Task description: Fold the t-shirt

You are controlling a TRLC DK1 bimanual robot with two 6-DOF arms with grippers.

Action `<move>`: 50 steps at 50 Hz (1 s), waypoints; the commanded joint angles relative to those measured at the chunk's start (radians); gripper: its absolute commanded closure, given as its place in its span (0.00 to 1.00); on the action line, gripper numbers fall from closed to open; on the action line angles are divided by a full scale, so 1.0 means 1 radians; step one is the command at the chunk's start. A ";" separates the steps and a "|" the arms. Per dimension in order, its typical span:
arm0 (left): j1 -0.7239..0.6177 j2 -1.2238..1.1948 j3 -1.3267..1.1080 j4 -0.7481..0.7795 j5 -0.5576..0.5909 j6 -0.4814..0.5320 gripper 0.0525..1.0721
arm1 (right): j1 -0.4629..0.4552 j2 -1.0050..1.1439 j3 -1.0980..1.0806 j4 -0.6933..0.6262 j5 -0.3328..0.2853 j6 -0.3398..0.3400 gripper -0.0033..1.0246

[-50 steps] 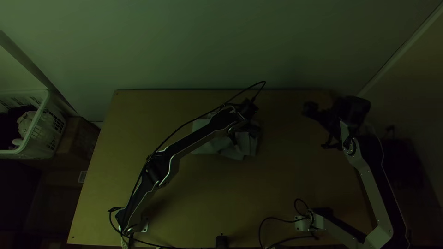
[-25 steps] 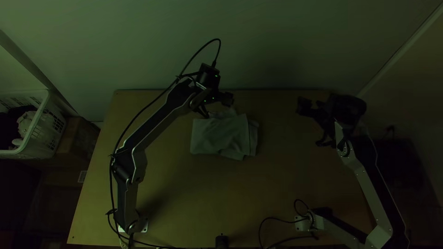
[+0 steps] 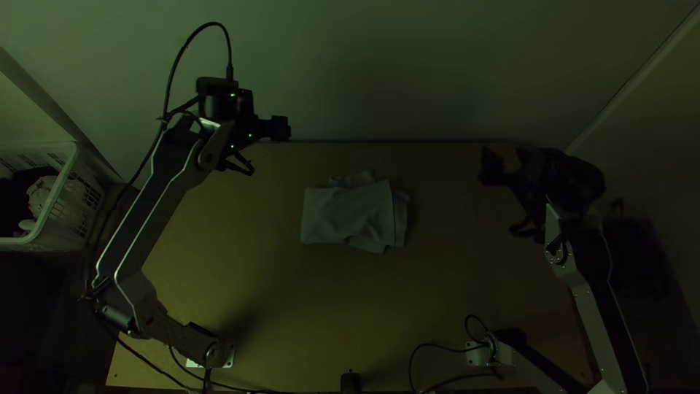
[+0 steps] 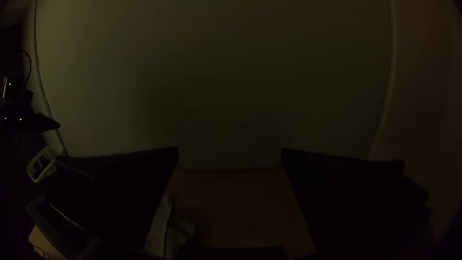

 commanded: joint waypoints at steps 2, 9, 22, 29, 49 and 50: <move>0.037 -0.194 -0.177 0.081 0.005 0.029 0.04 | -0.011 -0.096 -0.013 0.048 -0.001 -0.053 0.04; 0.080 -0.378 -0.374 0.140 0.003 0.046 0.04 | -0.037 -0.205 -0.075 0.094 0.001 -0.056 0.04; 0.206 -0.700 -0.682 0.210 0.002 0.092 0.04 | -0.068 -0.376 -0.182 0.157 0.001 -0.094 0.04; 0.295 -0.867 -0.851 0.264 0.002 0.113 0.04 | -0.075 -0.484 -0.271 0.195 -0.001 -0.110 0.04; 0.373 -1.353 -1.332 0.433 0.008 0.159 0.04 | -0.068 -0.786 -0.539 0.226 -0.001 -0.137 0.04; 0.374 -1.373 -1.352 0.439 0.008 0.167 0.04 | -0.068 -0.803 -0.553 0.226 -0.001 -0.137 0.04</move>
